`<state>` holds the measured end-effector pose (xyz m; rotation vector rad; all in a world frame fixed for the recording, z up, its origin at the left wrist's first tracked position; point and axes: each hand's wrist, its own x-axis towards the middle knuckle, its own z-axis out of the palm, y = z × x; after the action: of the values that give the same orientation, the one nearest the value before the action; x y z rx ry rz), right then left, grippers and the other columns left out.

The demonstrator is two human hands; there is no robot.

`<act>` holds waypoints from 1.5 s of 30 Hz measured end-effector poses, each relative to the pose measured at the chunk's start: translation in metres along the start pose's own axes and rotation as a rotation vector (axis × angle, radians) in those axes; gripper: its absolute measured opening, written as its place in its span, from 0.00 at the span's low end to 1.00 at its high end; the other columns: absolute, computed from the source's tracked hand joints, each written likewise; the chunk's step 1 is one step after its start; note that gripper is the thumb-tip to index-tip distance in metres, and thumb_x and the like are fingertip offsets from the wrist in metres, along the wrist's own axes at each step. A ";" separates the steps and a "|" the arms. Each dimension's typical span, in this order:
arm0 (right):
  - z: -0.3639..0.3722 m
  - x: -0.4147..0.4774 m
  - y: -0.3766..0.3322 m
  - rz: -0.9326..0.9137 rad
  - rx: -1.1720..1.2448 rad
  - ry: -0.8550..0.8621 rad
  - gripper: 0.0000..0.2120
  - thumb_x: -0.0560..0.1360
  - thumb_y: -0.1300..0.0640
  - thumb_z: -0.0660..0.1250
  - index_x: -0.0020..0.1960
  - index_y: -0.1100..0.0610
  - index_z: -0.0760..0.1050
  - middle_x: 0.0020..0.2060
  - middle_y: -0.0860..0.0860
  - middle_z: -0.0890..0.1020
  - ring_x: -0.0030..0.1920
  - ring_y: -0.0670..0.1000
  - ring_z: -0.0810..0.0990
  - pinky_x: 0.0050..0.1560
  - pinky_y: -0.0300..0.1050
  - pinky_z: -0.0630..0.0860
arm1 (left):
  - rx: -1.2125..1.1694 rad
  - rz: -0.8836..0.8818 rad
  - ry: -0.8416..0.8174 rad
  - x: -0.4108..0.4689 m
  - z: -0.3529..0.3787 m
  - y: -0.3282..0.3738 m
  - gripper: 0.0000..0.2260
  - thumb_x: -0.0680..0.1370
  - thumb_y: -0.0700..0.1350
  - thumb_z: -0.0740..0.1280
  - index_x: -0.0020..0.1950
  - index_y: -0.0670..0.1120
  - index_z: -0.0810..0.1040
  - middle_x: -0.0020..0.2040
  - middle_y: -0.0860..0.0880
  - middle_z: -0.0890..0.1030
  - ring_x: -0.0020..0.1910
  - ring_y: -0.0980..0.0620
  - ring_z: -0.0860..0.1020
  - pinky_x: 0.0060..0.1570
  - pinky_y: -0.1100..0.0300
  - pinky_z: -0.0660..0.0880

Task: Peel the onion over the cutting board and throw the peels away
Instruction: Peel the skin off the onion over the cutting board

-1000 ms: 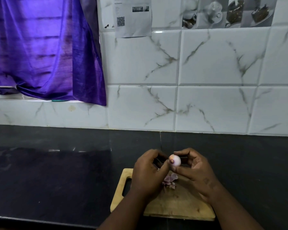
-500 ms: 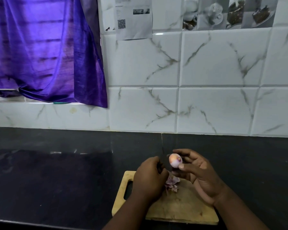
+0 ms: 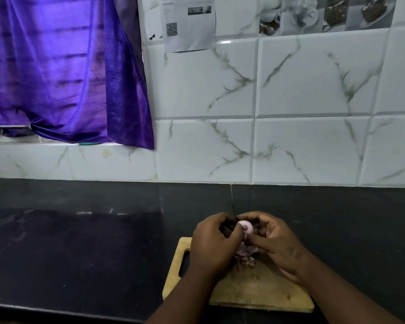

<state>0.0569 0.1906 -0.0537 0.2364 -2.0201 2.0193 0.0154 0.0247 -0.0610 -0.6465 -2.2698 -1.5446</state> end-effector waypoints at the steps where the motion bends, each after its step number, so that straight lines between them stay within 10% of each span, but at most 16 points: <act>1: 0.000 0.000 0.001 -0.009 -0.002 0.012 0.14 0.75 0.66 0.74 0.59 0.57 0.84 0.52 0.58 0.89 0.55 0.59 0.88 0.55 0.54 0.85 | -0.002 -0.002 0.001 0.000 -0.001 0.000 0.12 0.76 0.60 0.72 0.54 0.55 0.87 0.43 0.57 0.87 0.43 0.59 0.84 0.44 0.48 0.85; 14: -0.001 -0.002 0.005 -0.059 -0.038 0.036 0.16 0.73 0.63 0.78 0.59 0.54 0.86 0.56 0.56 0.88 0.57 0.57 0.87 0.57 0.53 0.84 | -0.036 -0.008 0.011 0.000 -0.003 0.002 0.09 0.79 0.42 0.72 0.55 0.50 0.90 0.44 0.56 0.89 0.43 0.61 0.86 0.44 0.61 0.86; 45: -0.005 0.004 0.013 -0.187 -0.134 0.100 0.17 0.68 0.71 0.79 0.54 0.59 0.86 0.51 0.54 0.87 0.51 0.55 0.88 0.48 0.47 0.86 | 0.079 0.098 0.023 0.000 0.000 -0.002 0.06 0.78 0.46 0.76 0.54 0.52 0.90 0.45 0.57 0.89 0.43 0.63 0.85 0.45 0.65 0.84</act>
<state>0.0497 0.1961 -0.0648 0.2799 -1.9815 1.7421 0.0144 0.0247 -0.0623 -0.7037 -2.2348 -1.4020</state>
